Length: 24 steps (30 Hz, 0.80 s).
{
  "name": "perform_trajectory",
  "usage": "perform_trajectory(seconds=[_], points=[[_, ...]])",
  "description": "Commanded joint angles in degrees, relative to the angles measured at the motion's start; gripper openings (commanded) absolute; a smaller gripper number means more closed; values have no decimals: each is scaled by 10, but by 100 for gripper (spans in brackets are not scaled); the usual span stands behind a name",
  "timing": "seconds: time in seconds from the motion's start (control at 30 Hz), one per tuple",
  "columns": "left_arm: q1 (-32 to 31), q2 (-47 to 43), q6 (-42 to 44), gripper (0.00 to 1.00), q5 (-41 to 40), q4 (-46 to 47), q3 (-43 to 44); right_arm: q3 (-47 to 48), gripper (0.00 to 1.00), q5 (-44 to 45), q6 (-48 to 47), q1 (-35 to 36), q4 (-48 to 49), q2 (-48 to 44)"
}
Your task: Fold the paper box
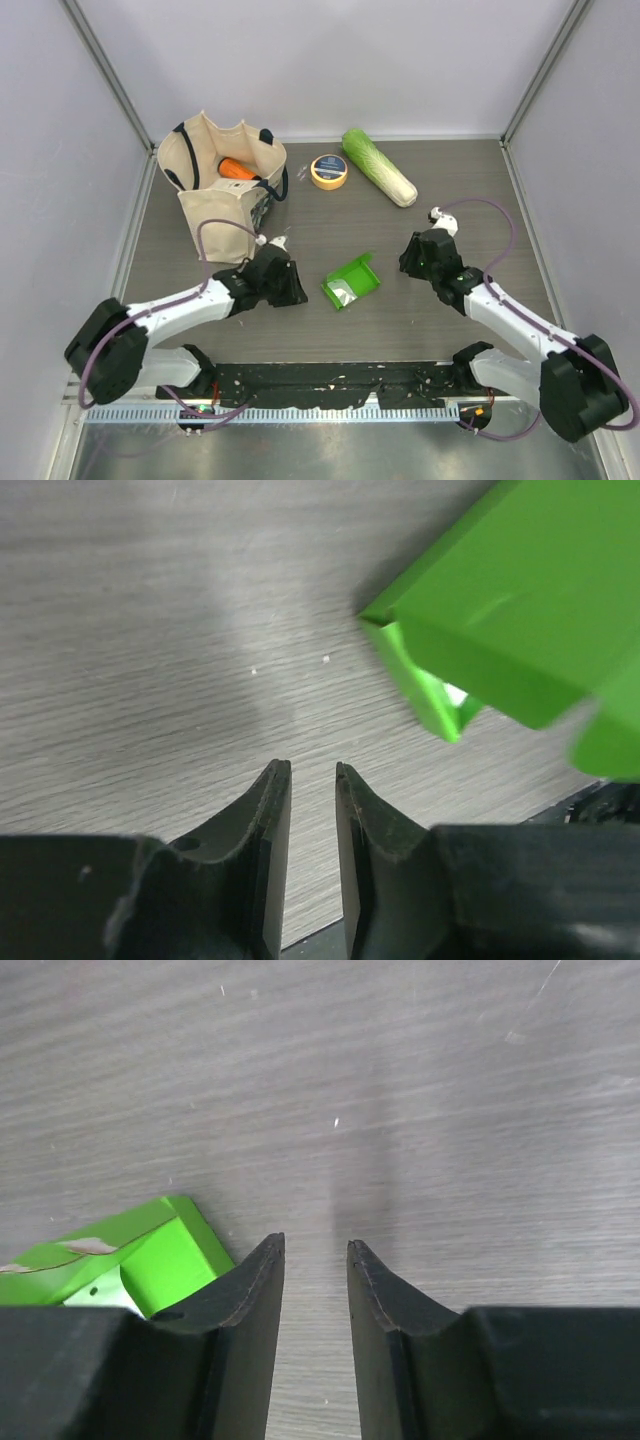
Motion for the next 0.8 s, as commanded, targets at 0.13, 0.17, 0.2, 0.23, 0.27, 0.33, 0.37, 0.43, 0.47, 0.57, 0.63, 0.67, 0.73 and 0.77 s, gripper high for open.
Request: perform_trajectory(seconds=[0.13, 0.17, 0.2, 0.23, 0.27, 0.33, 0.37, 0.43, 0.47, 0.57, 0.63, 0.67, 0.73, 0.77], points=[[-1, 172, -90, 24, 72, 94, 35, -31, 26, -71, 93, 21, 48, 51], [-1, 188, -92, 24, 73, 98, 43, -35, 25, -55, 101, 31, 55, 60], [-1, 200, -93, 23, 74, 100, 57, -38, 25, -44, 119, 55, 58, 65], [0, 210, -93, 23, 64, 102, 63, -46, 25, -36, 129, 67, 61, 70], [2, 226, -90, 23, 57, 102, 70, -51, 24, -30, 143, 82, 75, 76], [7, 240, -85, 23, 51, 105, 89, -63, 24, -25, 188, 128, 123, 95], [12, 252, -80, 23, 35, 96, 97, -63, 24, -25, 201, 144, 153, 104], [33, 256, -67, 22, 31, 66, 117, -48, 24, -3, 221, 175, 156, 119], [40, 254, -63, 22, 17, 56, 118, -46, 24, 0, 220, 176, 152, 117], [61, 209, -33, 27, -38, 13, 100, -31, 24, 25, 195, 176, 99, 87], [84, 168, -5, 31, -52, -26, 87, -22, 25, 58, 172, 174, 61, 48], [92, 154, 1, 33, -50, -34, 82, -18, 25, 76, 155, 171, 21, 35], [105, 123, 20, 34, 12, -25, 67, -8, 26, 124, 142, 153, -21, 13], [105, 117, 21, 34, 29, -29, 68, -10, 26, 121, 122, 118, -26, 0]])
